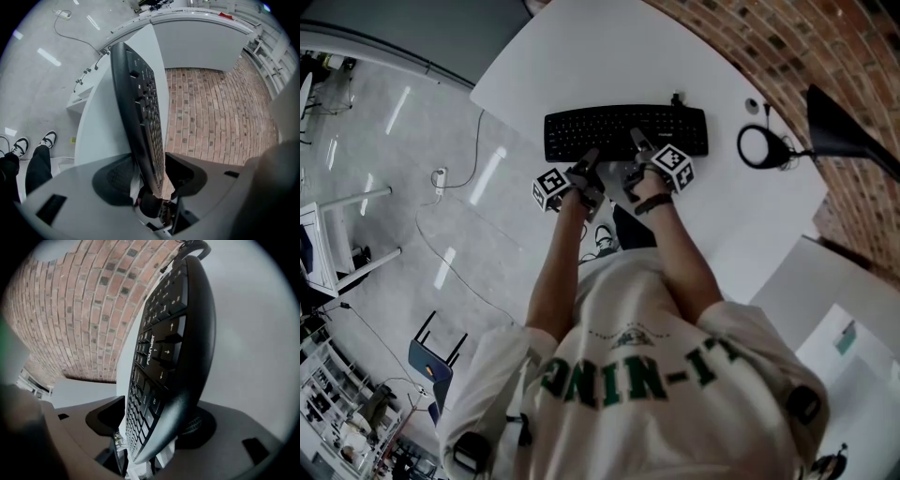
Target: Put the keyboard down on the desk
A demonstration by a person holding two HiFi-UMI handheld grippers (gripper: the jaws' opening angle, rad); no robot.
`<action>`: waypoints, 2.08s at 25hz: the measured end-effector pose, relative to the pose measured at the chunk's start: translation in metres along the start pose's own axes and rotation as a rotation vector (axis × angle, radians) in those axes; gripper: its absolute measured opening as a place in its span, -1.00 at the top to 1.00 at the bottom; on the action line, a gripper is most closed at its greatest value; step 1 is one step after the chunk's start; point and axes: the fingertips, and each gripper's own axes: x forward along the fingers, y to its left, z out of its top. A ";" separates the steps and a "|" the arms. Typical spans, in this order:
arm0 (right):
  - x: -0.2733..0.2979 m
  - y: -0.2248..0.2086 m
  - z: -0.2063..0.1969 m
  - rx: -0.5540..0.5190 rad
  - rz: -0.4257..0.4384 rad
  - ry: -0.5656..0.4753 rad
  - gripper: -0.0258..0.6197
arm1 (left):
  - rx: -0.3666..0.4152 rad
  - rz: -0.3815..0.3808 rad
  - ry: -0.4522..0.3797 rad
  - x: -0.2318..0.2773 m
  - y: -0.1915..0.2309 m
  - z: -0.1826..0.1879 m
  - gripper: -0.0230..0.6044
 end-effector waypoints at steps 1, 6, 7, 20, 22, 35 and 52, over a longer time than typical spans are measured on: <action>-0.004 -0.002 -0.001 -0.013 -0.021 -0.001 0.00 | -0.003 0.007 0.002 -0.001 0.001 -0.001 0.33; -0.025 -0.012 -0.010 -0.097 -0.088 0.033 -0.03 | -0.010 0.045 0.023 -0.007 0.007 -0.010 0.22; -0.028 -0.013 -0.010 -0.103 -0.086 0.038 -0.03 | -0.011 0.051 0.027 -0.008 0.008 -0.013 0.20; -0.070 -0.022 -0.029 -0.273 -0.116 0.049 -0.03 | -0.139 0.099 0.014 -0.043 0.022 -0.039 -0.03; -0.074 -0.010 -0.030 -0.320 -0.084 0.035 -0.03 | -0.143 0.077 0.021 -0.049 0.016 -0.042 -0.03; -0.112 0.092 -0.015 -0.885 0.055 -0.160 -0.03 | 0.394 -0.027 0.032 -0.075 -0.105 -0.022 -0.02; -0.161 0.211 -0.037 -1.361 0.185 -0.399 0.70 | 1.388 0.168 -0.293 -0.120 -0.208 0.012 0.78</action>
